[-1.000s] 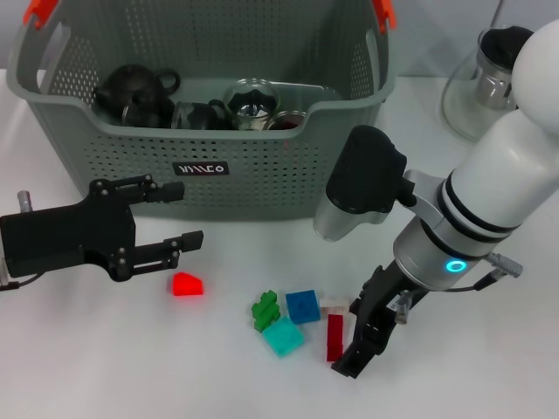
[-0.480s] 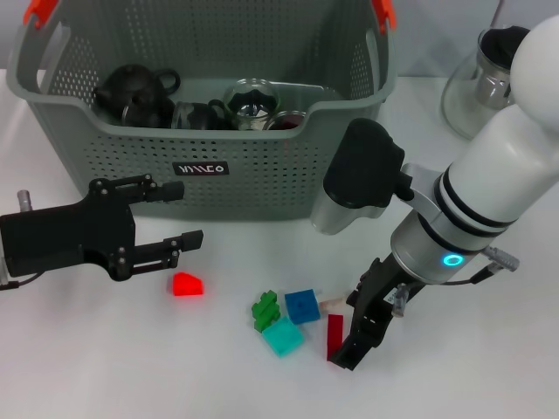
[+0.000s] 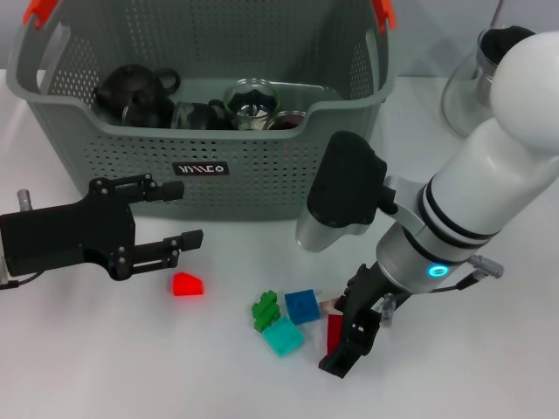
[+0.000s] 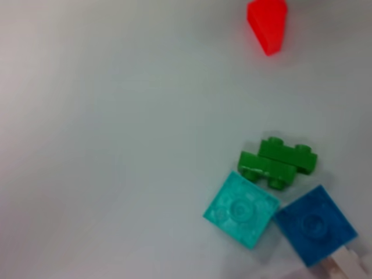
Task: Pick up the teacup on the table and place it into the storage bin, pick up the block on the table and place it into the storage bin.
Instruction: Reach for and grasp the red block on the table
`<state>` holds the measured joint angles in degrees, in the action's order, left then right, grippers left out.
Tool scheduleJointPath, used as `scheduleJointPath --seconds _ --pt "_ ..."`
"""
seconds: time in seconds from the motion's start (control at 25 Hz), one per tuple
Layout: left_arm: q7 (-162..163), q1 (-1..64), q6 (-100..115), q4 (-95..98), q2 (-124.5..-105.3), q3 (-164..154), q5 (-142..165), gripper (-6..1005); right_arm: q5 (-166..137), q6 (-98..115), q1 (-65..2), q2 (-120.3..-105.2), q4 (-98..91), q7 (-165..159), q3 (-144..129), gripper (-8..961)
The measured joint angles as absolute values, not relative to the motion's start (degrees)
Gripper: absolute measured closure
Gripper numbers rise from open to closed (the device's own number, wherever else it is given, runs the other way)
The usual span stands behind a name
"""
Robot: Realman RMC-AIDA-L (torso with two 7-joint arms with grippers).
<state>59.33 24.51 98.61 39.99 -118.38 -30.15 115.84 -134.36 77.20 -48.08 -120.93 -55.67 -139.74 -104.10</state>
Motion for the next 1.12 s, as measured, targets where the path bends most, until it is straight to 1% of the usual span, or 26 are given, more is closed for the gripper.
scheduleJointPath --seconds 0.56,0.76,1.08,1.12 --pt "59.3 24.4 98.6 40.0 -118.47 -30.1 115.8 324 -133.9 76.1 -48.2 -121.03 -55.7 -139.7 -106.2 7" --pt "59.3 24.3 98.6 40.0 -118.47 -30.1 115.8 324 -133.9 75.6 -48.2 -121.02 -55.7 -139.7 -106.7 31" --pt "59.3 24.3 98.6 39.9 -118.48 -30.1 115.8 325 -134.0 75.5 -48.4 -120.96 -55.8 -139.7 -107.2 229" --pt "59.3 24.3 98.6 39.9 -118.48 -30.1 115.8 325 -134.0 75.5 -48.4 -120.94 -55.8 -139.7 -107.2 236"
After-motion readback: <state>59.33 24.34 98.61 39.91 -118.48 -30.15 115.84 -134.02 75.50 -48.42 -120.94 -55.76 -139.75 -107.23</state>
